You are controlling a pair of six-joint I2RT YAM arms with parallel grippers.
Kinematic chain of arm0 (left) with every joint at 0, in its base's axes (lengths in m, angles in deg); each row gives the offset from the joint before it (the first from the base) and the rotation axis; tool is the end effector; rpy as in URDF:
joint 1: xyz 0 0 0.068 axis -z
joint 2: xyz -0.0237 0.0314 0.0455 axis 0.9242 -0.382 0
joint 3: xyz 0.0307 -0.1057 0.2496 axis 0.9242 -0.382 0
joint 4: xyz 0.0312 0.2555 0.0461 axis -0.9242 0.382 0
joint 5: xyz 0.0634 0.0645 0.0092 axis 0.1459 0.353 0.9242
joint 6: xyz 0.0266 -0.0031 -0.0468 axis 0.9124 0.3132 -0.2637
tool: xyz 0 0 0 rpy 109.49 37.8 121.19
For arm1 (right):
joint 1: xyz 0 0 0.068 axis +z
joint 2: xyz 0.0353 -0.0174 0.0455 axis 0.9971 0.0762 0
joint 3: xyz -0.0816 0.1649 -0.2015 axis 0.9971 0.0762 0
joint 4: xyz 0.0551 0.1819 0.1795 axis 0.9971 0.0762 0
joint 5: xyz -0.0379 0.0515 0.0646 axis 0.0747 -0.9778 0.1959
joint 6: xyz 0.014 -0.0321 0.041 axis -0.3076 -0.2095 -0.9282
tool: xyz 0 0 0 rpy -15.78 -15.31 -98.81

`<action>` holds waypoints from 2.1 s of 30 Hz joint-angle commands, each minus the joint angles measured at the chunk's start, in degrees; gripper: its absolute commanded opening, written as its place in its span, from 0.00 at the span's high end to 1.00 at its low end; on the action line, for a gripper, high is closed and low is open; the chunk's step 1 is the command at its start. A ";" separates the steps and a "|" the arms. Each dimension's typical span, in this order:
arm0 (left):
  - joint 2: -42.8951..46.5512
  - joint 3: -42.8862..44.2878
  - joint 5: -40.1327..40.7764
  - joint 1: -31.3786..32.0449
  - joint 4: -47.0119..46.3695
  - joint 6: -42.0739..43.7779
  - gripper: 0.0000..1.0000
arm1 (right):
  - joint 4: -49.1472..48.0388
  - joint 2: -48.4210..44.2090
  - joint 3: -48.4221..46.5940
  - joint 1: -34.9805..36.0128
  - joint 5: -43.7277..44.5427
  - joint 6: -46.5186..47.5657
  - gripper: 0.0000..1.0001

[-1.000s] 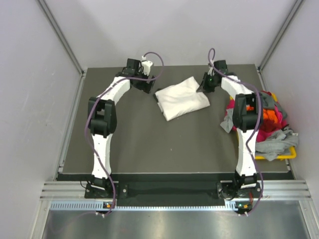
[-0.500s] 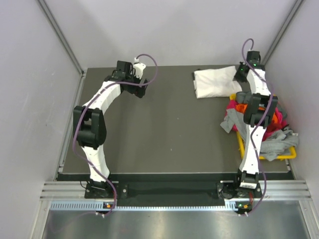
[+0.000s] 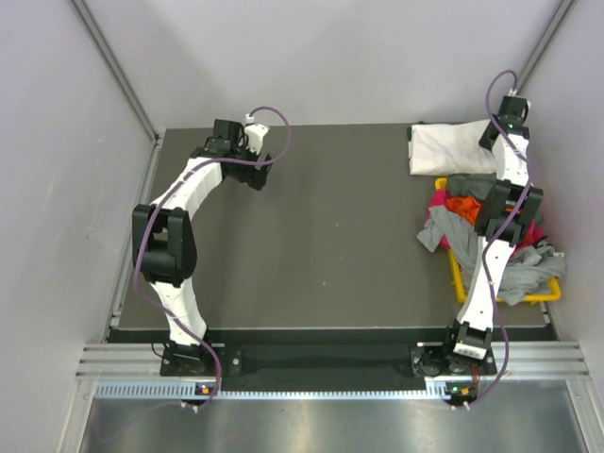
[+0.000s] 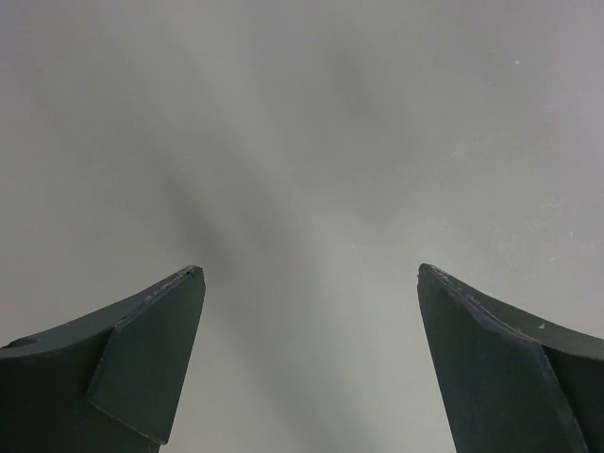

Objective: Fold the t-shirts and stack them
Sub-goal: Neatly place the folded tshirt to the corner

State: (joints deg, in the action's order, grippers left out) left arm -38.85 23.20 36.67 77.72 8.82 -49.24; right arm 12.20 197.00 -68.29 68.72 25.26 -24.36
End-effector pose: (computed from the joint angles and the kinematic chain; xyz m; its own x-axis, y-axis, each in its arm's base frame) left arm 0.4275 -0.0828 0.2596 -0.5954 0.4157 -0.6875 0.4948 0.8639 0.0938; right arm 0.5512 -0.1717 0.2126 -0.5285 0.3575 -0.7700 0.4805 0.8737 0.0759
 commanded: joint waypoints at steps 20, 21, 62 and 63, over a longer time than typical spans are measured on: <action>9.02 -2.64 -0.44 -0.24 3.33 1.29 0.01 | -7.96 -21.83 19.60 7.58 -2.21 15.75 0.33; 9.38 -3.26 -0.17 -0.33 2.98 1.81 0.01 | -7.69 -22.36 22.84 9.94 -2.83 15.66 0.35; 12.72 -10.21 -2.10 -2.35 2.35 2.96 0.01 | -1.71 -16.21 26.81 15.32 -5.43 4.94 0.94; 12.98 -10.21 -2.45 -2.35 2.79 3.48 0.01 | -2.23 -17.78 27.61 15.50 -7.38 5.11 0.88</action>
State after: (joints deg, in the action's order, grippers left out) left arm -29.40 13.52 35.62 75.75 11.75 -47.42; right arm 10.15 185.74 -42.15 84.74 21.85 -20.60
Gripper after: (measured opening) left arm 0.990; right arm 0.090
